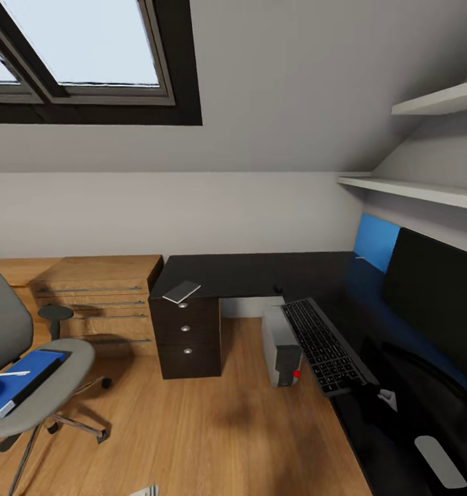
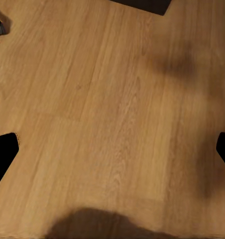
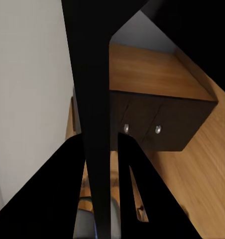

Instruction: In the bedroom, organize the workspace by keeping the computer under the desk, ensuring the monitor is on the desk, placing the keyboard on the desk next to the monitor, placing the mouse on the desk next to the keyboard, moving the folder from the swivel chair onto the desk next to the mouse, stacking the notebook on top of the folder with the pen on top of the notebook, and positioning the swivel chair next to the desk.

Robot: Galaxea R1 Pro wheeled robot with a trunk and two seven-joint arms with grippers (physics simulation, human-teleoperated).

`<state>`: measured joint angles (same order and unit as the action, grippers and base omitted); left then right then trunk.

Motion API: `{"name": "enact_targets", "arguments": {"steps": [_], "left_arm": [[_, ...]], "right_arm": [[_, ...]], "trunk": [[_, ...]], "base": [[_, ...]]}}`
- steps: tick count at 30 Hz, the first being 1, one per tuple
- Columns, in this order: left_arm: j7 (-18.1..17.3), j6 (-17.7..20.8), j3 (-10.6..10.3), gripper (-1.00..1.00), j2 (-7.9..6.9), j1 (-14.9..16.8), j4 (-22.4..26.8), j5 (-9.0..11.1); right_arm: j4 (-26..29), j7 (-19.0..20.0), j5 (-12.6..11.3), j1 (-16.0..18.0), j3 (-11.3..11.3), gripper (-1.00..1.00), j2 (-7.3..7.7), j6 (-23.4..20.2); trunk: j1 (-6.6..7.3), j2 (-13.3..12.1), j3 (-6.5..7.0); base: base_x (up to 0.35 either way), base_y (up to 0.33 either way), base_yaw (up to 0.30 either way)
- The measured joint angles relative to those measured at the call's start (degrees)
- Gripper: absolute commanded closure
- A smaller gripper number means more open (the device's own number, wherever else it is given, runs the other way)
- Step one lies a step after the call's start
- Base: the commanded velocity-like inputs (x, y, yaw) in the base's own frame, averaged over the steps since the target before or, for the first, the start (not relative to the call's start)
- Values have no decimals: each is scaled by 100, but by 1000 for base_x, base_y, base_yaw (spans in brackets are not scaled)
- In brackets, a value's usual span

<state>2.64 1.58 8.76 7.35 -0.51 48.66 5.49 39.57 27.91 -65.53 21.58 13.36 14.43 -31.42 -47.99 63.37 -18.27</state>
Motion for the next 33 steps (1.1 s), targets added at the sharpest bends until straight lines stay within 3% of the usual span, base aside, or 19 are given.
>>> {"name": "enact_targets", "arguments": {"steps": [25, 33], "left_arm": [[3, -23, 18, -100, 0, 0, -219, 0], [8, -23, 18, -100, 0, 0, -219, 3]], "right_arm": [[-124, 94, -11, 0, 0, 100, -8, 7], [-189, 142, -28, 0, 2, 100, -2, 0]], "trunk": [[0, 0, 60], [3, 0, 61]], "base": [[-293, 0, -64], [-58, 0, -1]]}}
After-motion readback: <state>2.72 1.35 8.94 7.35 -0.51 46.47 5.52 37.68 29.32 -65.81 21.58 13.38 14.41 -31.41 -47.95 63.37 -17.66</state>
